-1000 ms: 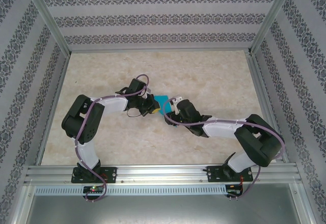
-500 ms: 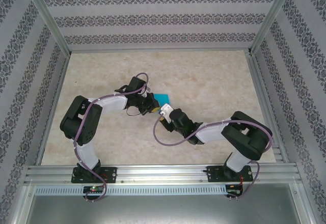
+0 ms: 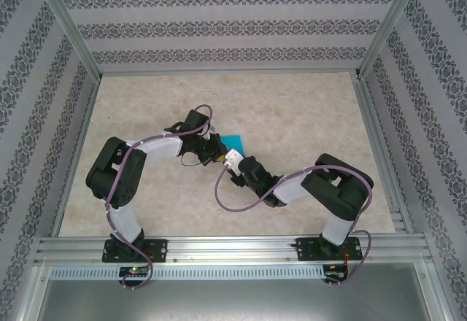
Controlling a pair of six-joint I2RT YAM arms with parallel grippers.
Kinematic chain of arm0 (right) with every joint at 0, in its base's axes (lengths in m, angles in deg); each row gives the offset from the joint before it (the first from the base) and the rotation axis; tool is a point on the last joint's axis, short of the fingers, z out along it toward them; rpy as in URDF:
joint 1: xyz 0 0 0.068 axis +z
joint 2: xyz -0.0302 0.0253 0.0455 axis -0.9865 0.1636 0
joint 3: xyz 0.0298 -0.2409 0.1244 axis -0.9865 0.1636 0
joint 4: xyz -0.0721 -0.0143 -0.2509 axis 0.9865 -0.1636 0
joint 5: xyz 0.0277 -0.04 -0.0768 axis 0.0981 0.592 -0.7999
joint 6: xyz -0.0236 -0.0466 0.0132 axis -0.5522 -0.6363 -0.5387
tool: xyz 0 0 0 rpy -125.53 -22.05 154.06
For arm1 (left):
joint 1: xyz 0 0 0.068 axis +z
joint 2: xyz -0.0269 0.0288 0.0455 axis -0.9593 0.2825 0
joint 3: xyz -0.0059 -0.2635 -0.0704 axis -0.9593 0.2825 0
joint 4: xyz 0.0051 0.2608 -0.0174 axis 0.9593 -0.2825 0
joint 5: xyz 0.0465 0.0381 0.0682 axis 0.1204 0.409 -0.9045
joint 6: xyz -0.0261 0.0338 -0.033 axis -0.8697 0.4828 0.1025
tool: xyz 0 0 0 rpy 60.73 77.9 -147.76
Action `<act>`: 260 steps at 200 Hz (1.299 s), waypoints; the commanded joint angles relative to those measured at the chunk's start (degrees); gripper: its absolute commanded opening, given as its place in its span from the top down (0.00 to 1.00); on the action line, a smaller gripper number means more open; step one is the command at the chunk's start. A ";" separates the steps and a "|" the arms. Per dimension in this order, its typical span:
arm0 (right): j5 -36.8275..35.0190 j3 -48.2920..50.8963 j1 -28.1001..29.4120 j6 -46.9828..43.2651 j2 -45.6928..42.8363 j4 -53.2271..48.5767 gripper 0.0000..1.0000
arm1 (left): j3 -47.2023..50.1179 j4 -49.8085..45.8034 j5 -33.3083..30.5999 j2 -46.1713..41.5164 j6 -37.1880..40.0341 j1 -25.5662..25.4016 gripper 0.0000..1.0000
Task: Fold a paper plane with a square sheet of paper (pick it up from the middle)
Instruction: Fold the wing for the fifth time at the center of the table.
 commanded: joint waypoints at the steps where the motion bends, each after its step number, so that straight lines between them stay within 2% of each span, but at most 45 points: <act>1: -1.05 -0.64 0.87 -0.93 0.72 3.93 0.76 | -1.49 -1.85 -0.68 -1.46 -0.77 -0.58 0.96; 32: -0.32 0.59 0.83 -0.08 0.10 4.21 0.86 | -2.86 -3.17 -1.23 -1.83 -0.20 -0.09 0.88; 72: 2.09 1.30 0.53 2.73 -1.20 3.27 0.94 | -5.15 -5.55 -1.32 -3.26 1.66 3.21 0.68; 114: 9.70 2.71 -2.35 9.46 -3.97 3.00 1.00 | -5.35 -10.18 -3.62 -7.61 5.47 8.25 0.55; 168: 22.64 2.90 -8.41 22.75 -6.33 2.85 1.00 | 2.35 -4.52 -4.59 -12.99 5.78 10.36 0.51; 237: 34.62 1.99 -13.46 37.04 -3.65 5.04 1.00 | 11.22 8.78 -0.31 -13.55 3.77 9.40 0.53; 260: 35.49 1.96 -14.44 39.35 -4.24 4.57 1.00 | 12.03 10.59 -0.17 -12.79 3.77 8.73 0.53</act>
